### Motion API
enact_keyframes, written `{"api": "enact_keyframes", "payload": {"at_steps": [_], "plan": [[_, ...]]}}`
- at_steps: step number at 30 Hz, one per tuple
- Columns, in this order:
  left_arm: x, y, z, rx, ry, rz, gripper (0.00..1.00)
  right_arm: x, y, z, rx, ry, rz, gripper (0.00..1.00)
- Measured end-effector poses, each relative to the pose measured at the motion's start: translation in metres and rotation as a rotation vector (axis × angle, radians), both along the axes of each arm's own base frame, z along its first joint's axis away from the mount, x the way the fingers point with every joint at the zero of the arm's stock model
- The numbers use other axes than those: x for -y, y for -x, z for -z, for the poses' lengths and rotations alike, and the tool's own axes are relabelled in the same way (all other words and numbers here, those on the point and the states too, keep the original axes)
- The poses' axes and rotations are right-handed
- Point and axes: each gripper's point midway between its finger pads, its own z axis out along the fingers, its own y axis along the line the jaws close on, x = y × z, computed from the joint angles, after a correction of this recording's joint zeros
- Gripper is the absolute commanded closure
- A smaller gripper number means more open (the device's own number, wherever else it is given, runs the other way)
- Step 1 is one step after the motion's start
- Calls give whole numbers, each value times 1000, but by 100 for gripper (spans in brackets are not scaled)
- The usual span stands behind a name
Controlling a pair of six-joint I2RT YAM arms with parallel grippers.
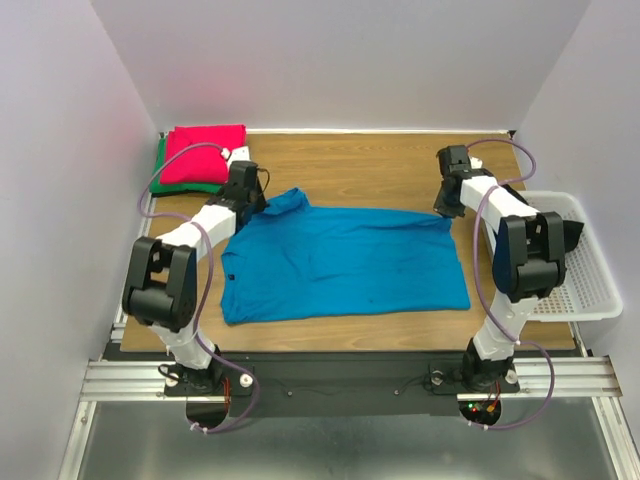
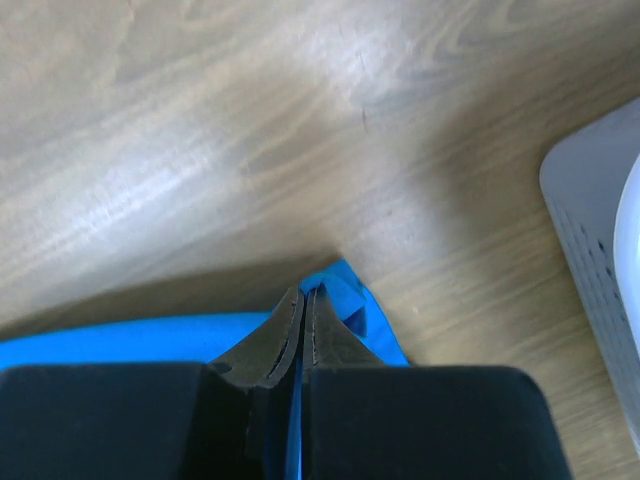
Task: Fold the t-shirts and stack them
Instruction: Fold the tshirt
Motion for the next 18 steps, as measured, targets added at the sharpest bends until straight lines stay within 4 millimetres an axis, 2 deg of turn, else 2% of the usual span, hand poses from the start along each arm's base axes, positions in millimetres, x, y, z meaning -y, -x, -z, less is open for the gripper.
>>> {"api": "enact_keyframes", "payload": {"at_steps": [7, 13, 18], "plan": [[-5, 56, -17, 55, 112, -17, 100, -3, 17, 1, -13, -25, -14, 100], [-8, 95, -29, 108, 216, -44, 100, -6, 28, 0, -12, -42, -23, 100], [-14, 127, -21, 102, 287, -90, 100, -5, 33, -4, -5, -43, -23, 100]]}}
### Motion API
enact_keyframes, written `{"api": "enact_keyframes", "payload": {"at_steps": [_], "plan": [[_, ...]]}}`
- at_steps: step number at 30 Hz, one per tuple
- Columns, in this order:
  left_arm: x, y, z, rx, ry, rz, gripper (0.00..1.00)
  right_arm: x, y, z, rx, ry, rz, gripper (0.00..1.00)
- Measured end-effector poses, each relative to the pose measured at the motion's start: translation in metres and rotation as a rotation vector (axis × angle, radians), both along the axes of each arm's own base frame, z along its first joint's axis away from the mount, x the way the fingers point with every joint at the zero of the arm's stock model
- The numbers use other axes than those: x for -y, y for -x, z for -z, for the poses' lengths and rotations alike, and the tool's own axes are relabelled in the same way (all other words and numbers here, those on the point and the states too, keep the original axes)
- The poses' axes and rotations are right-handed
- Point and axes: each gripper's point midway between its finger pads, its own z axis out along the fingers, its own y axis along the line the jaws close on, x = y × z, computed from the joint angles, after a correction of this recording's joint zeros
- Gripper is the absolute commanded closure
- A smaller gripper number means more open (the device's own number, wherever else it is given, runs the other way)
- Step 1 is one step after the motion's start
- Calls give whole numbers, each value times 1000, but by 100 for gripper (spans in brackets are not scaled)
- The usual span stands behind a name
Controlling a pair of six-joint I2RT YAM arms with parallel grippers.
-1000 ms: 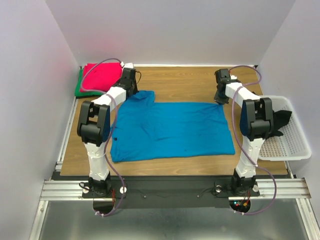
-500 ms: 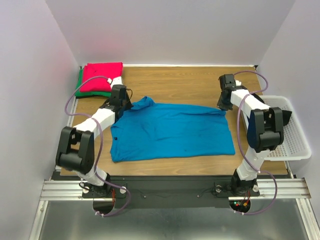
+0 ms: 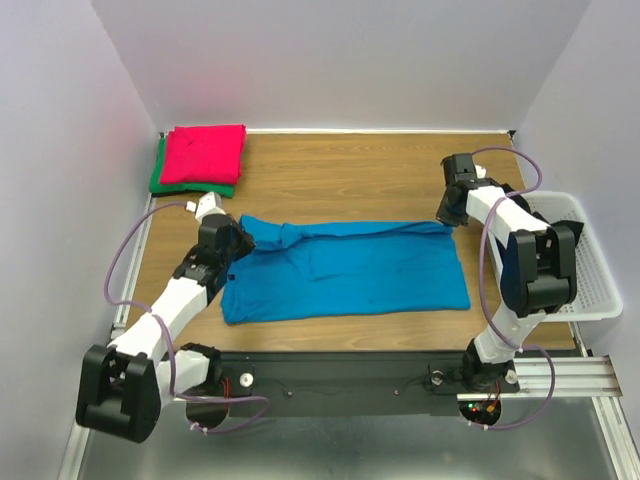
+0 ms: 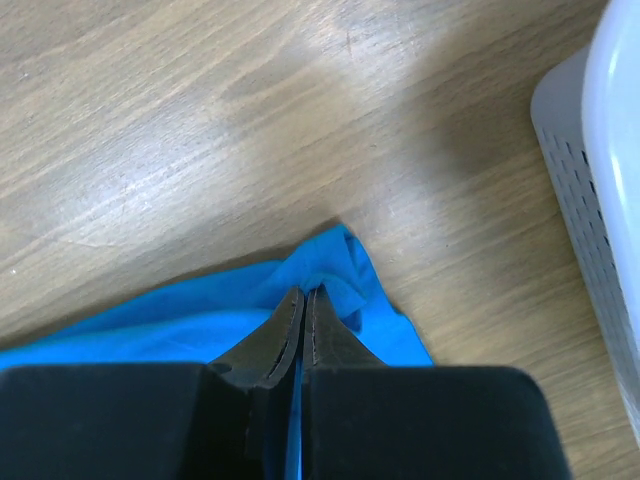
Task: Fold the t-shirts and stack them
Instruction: Fold the tshirt
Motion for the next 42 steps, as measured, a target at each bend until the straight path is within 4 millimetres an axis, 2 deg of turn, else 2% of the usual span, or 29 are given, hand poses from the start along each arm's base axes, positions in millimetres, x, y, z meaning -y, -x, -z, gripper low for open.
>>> {"api": "enact_keyframes", "payload": {"at_steps": [4, 12, 17, 22, 24, 25, 26, 27, 28, 29, 31, 32, 33, 37, 42], "plan": [[-4, 22, 9, -21, 39, -23, 100, 1, 5, -3, 6, 0, 0, 100], [-7, 54, 9, 10, 139, -53, 100, 3, 19, 0, -5, 5, 3, 100], [-10, 69, 25, -37, 158, -72, 100, 4, 23, 3, -15, 11, 6, 100], [-13, 85, 48, -116, 168, -101, 100, 5, 24, 5, -16, 15, 12, 99], [-16, 91, 56, -150, 166, -119, 100, 6, 29, 11, -30, 18, 17, 91], [-17, 94, 60, -171, 163, -131, 90, 7, 31, 13, -36, 20, 18, 83], [-19, 96, 62, -184, 160, -138, 68, 7, 36, 18, -50, 21, 19, 78], [-19, 99, 64, -198, 161, -145, 61, 8, 40, 22, -62, 22, 22, 76], [-20, 101, 67, -211, 162, -152, 51, 8, 44, 25, -72, 24, 25, 69], [-20, 104, 68, -222, 165, -156, 37, 9, 47, 28, -80, 27, 26, 43], [-20, 107, 69, -233, 175, -161, 27, 11, 54, 30, -87, 30, 39, 19], [-19, 109, 68, -235, 184, -162, 17, 12, 58, 30, -89, 37, 42, 3], [-19, 110, 67, -233, 193, -161, 15, 13, 60, 28, -89, 41, 41, 0], [-15, 112, 62, -226, 223, -153, 11, 13, 59, 7, -29, 36, 40, 0], [-12, 109, 52, -244, 214, -142, 7, 2, 56, -16, 44, -24, 5, 0]]}}
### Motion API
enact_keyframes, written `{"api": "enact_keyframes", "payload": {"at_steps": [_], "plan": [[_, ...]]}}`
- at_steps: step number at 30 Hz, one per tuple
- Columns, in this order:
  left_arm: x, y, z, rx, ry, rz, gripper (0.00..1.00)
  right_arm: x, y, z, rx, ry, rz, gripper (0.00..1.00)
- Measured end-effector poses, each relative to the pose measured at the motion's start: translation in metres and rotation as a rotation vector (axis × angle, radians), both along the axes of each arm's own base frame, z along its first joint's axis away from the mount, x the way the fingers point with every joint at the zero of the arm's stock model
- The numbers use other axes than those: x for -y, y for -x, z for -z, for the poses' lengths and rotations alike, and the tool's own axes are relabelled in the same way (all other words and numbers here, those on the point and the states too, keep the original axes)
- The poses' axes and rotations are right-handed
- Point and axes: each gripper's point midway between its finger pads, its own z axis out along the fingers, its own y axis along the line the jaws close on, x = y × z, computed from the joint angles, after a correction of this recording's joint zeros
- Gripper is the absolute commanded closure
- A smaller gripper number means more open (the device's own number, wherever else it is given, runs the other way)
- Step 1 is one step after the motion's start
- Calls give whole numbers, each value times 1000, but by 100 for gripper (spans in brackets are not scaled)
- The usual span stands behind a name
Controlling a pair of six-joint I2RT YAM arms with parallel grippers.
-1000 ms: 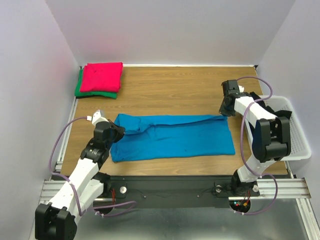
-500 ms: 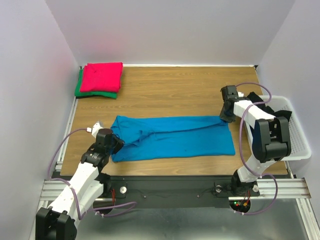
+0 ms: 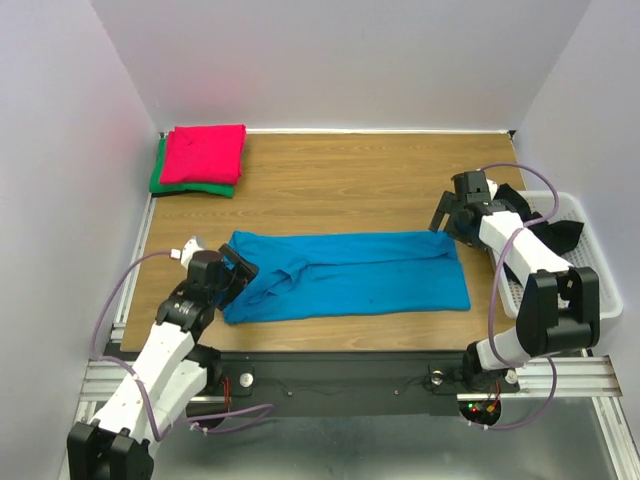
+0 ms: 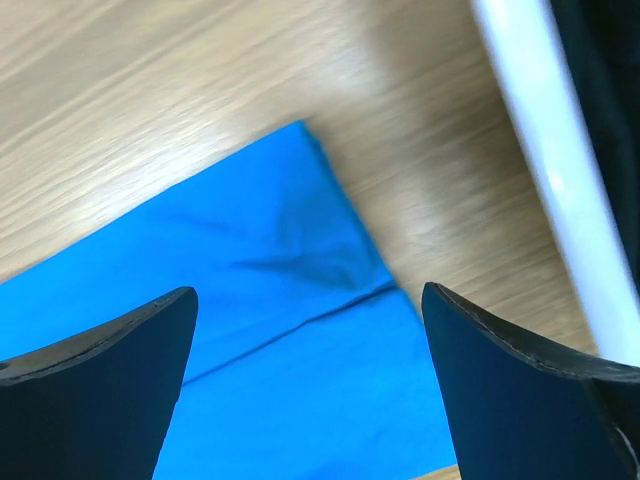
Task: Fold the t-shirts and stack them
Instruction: Fold the tshirt
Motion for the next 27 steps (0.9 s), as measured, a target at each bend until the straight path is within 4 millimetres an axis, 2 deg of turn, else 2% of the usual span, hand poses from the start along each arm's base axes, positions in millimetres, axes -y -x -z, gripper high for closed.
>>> {"api": "enact_keyframes", "payload": {"at_steps": [4, 7, 10, 13, 16, 20, 23, 25, 27], "plan": [[10, -30, -29, 28, -18, 28, 7, -16, 0, -4, 10, -69, -62, 0], [29, -58, -44, 62, -28, 86, 7, -37, 0, -4, 10, -115, -143, 0], [61, -78, -36, 25, -69, 180, 7, -75, -3, -4, 24, -159, -268, 0], [95, -88, -25, 8, -100, 279, 7, -104, -4, 5, 12, -193, -349, 0], [121, -85, -9, -22, -121, 354, 7, -115, -2, 20, -27, -204, -379, 0], [132, -72, 10, -58, -129, 398, 7, -112, -1, 33, -62, -195, -366, 0], [140, -56, 23, -78, -117, 432, 7, -111, -2, 32, -59, -188, -361, 0], [152, -37, 31, -105, -102, 472, 7, -110, -3, 32, -57, -186, -360, 0], [165, -23, 31, -103, -92, 513, 8, -110, -4, 32, -53, -184, -359, 0]]}}
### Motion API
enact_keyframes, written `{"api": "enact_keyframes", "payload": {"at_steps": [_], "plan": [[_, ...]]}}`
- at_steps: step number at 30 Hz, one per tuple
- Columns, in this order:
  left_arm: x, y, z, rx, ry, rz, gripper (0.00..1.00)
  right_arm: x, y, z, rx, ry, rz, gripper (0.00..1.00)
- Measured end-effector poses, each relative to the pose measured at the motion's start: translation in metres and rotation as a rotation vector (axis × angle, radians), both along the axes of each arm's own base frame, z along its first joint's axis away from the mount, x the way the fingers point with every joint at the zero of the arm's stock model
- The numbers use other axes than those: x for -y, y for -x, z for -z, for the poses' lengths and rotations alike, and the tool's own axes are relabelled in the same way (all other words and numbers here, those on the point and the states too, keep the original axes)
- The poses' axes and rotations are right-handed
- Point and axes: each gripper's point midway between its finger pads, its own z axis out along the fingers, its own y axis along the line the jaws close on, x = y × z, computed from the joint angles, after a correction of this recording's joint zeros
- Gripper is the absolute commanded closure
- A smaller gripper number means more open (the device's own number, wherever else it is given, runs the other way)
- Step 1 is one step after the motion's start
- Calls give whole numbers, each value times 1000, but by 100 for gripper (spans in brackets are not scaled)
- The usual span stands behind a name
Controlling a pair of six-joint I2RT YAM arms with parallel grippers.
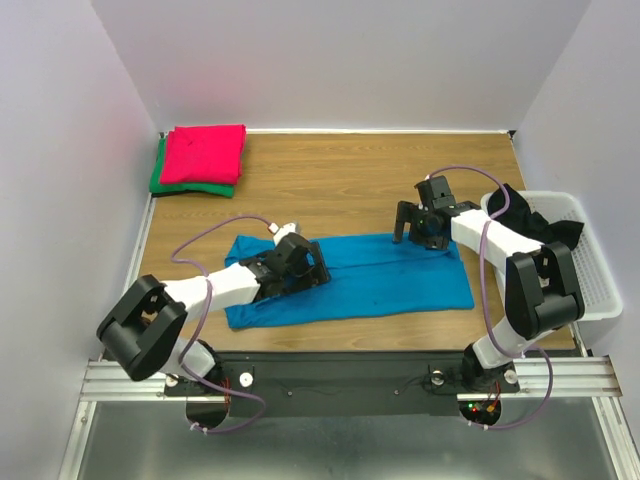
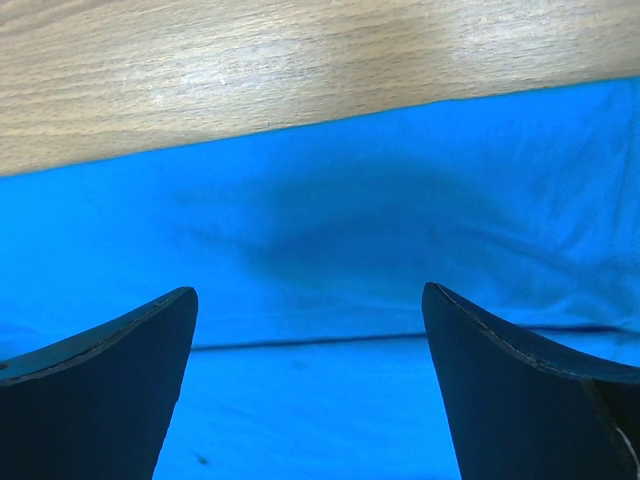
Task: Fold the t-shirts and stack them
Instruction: Fold the tshirt
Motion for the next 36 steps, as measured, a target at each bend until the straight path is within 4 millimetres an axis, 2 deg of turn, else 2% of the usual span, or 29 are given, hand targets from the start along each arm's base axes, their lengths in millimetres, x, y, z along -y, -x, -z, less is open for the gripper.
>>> {"api": "enact_keyframes", "payload": {"at_steps": [3, 8, 11, 16, 18, 21, 24, 27, 29, 32, 36], "plan": [[19, 21, -13, 6, 56, 41, 8, 0, 0, -1, 2, 1, 1, 0], [38, 49, -52, 48, 166, 87, 6, 2, -1, -1, 9, 10, 2, 0], [27, 50, -57, 52, 151, 40, 1, 3, -3, -2, 16, 18, 5, 0], [-12, 42, -39, 27, 17, -107, 1, 8, -5, 6, 9, 46, 18, 0], [-27, 32, -35, 23, -11, -165, 1, 10, -4, 16, -17, 62, 21, 0], [-51, 8, -34, 25, -17, -269, 1, 12, -3, 34, -59, 85, 20, 0], [-73, -22, -27, 35, -22, -356, 1, 10, -8, 34, -51, 84, 18, 0], [-89, -38, -6, -1, -71, -388, 1, 10, -9, 35, -46, 81, 21, 0], [-91, -46, 9, -41, -110, -381, 1, 10, -8, 34, -32, 76, 22, 0], [-81, -76, 8, -21, -87, -369, 3, 11, -1, 34, -16, 66, 29, 0], [-69, -127, 5, 4, -66, -357, 3, 12, 15, 33, -12, 46, 32, 0]]}}
